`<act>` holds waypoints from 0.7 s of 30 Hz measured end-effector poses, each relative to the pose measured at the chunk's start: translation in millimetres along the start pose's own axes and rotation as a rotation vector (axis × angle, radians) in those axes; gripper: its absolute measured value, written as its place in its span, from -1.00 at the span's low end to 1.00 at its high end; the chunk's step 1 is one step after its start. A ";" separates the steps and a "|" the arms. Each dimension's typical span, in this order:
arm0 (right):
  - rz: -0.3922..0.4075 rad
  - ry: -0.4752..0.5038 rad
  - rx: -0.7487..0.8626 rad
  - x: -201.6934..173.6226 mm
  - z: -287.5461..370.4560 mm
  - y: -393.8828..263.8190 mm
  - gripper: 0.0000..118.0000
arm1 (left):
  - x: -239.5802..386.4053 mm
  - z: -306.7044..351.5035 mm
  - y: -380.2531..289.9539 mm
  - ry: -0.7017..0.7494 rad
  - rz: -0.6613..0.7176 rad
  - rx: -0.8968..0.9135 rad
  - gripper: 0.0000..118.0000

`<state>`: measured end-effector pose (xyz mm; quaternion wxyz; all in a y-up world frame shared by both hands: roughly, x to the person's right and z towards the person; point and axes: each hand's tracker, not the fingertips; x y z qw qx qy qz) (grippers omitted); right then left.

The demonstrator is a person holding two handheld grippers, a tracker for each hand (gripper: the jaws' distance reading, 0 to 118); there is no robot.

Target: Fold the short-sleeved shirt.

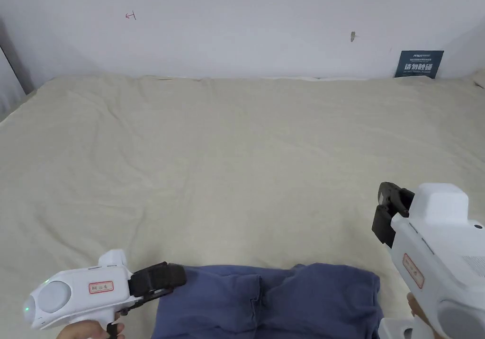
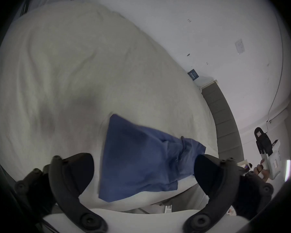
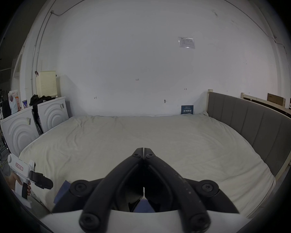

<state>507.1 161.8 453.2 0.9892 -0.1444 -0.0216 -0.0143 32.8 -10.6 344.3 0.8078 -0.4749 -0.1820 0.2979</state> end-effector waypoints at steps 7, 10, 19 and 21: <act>0.010 0.003 -0.023 -4.5 -7.3 -0.1 -0.97 | -41.3 -23.0 2.1 0.052 -0.013 -0.008 0.50; 0.017 -0.004 -0.027 -3.4 -9.9 -1.1 -0.97 | -18.3 -18.9 -4.5 0.054 -0.002 -0.011 0.25; 0.004 -0.017 -0.043 0.8 -11.3 -3.2 -0.97 | -31.3 -45.1 -0.1 0.058 -0.055 -0.028 -0.56; 0.004 -0.018 -0.042 2.5 -9.9 -2.5 -0.97 | -14.0 -51.5 -5.5 0.052 -0.023 -0.027 -0.75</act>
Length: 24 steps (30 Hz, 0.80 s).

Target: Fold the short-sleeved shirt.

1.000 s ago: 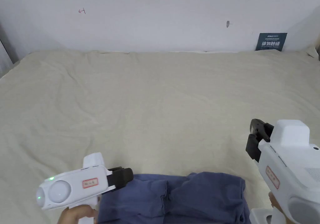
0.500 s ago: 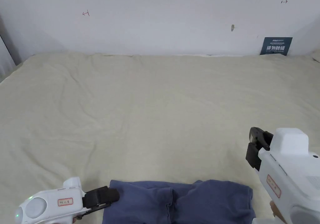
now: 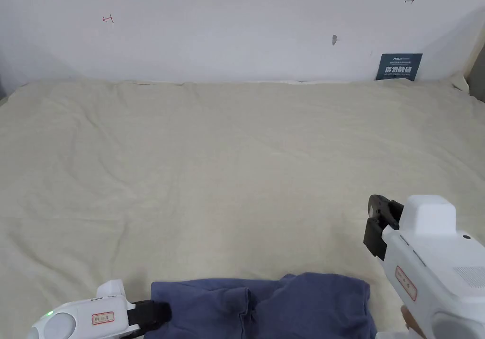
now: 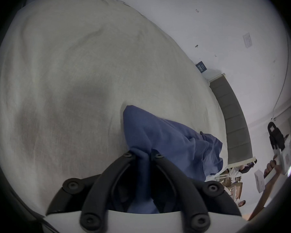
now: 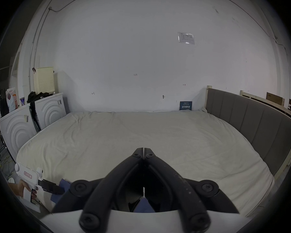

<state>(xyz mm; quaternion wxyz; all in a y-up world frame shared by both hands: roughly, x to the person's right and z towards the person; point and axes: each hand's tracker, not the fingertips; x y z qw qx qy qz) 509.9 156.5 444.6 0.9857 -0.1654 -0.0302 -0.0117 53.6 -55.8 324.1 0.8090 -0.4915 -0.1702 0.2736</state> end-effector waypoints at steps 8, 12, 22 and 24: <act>0.006 -0.002 0.029 7.2 8.3 8.2 -0.97 | 19.5 43.9 6.4 0.092 -0.104 0.060 -0.84; 0.006 0.005 0.043 8.0 13.7 10.6 -0.97 | 15.5 80.3 13.7 0.193 -0.135 0.110 -0.84; 0.006 0.023 0.063 10.7 21.7 11.9 -0.97 | 68.4 114.6 14.0 0.197 -0.042 0.157 -0.84; 0.005 0.020 0.063 12.3 23.2 11.6 -0.97 | 92.5 103.3 13.0 0.151 -0.074 0.146 -0.84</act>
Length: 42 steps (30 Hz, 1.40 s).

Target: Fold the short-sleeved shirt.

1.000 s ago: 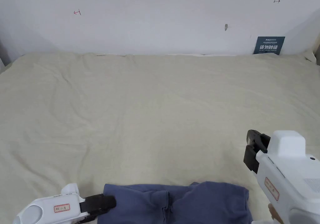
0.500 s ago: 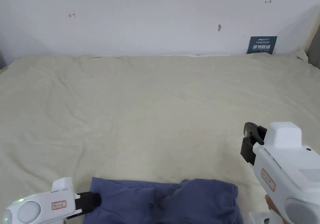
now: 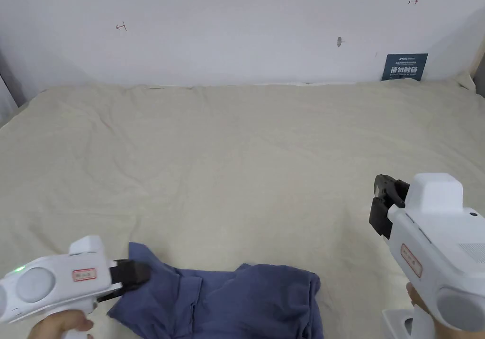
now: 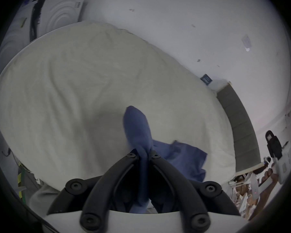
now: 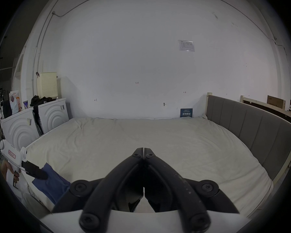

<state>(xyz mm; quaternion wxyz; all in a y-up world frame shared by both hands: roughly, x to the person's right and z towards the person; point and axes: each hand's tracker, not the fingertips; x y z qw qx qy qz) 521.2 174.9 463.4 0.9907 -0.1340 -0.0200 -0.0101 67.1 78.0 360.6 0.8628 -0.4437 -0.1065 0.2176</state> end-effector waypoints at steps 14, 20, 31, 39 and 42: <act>-0.007 -0.048 -0.001 20.1 13.2 -2.6 -0.97 | 178.8 -110.3 -60.9 -0.061 -0.335 -0.213 -0.84; -0.008 -0.086 -0.020 32.8 15.6 -7.0 -0.97 | 202.2 -161.4 -95.7 0.010 -0.409 -0.297 -0.75; -0.015 -0.101 -0.021 36.6 17.8 -6.5 -0.97 | 214.4 -113.6 -88.1 -0.137 -0.430 -0.117 0.91; -0.005 -0.076 0.000 27.0 18.9 0.8 -0.97 | 189.6 -55.5 -77.7 -0.059 -0.520 0.233 0.30; 0.003 -0.069 0.004 23.8 18.7 2.1 -0.97 | 175.1 -56.2 -80.2 -0.030 -0.488 0.244 -0.75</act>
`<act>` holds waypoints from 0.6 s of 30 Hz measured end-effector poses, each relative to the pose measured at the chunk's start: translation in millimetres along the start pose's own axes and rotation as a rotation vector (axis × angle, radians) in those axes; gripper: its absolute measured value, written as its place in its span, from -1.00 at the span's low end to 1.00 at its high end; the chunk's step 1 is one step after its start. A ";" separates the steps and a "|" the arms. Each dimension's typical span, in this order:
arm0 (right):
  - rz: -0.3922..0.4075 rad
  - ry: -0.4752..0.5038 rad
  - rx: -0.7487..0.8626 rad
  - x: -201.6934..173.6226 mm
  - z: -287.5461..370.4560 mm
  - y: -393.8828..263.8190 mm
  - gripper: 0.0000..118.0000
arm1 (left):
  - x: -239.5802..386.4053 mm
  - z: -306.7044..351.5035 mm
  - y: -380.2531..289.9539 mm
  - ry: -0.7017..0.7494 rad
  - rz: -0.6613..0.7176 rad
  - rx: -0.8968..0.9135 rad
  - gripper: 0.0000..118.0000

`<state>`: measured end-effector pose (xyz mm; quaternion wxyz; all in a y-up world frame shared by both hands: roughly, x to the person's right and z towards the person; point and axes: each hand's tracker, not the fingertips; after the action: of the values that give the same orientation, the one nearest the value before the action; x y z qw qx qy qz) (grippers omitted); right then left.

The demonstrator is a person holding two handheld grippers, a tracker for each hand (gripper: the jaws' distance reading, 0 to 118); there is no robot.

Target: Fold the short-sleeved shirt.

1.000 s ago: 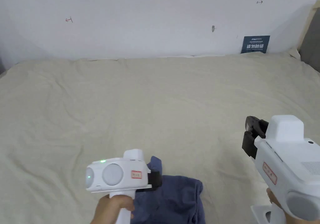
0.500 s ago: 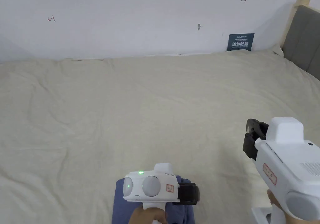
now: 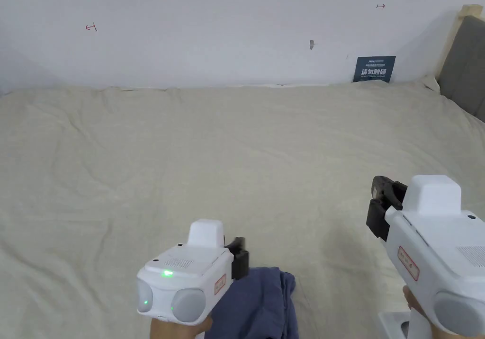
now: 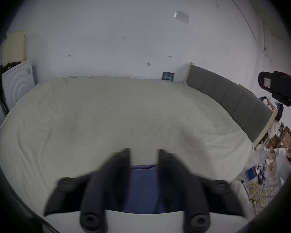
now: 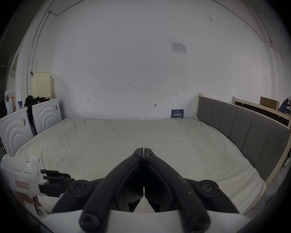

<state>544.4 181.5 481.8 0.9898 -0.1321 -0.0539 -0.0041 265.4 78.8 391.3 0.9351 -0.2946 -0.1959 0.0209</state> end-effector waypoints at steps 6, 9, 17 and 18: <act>-0.003 0.014 -0.009 -0.5 -1.7 -2.0 -0.97 | -12.3 -24.5 -33.6 0.040 0.024 -0.057 -1.00; -0.002 0.010 -0.015 2.0 -1.7 -3.6 -0.97 | -2.2 -32.0 -47.8 0.027 0.037 -0.083 -1.00; -0.004 -0.015 -0.035 16.9 -7.2 -5.8 -0.97 | 44.2 -64.0 -77.8 -0.031 0.010 -0.157 -1.00; -0.006 -0.019 -0.037 18.7 -8.3 -6.4 -0.97 | 49.9 -69.7 -80.9 -0.042 -0.002 -0.163 -1.00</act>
<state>563.7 173.3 477.5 0.9866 -0.1504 -0.0635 -0.0067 331.7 -18.2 402.0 0.9036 -0.3692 -0.2168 0.0100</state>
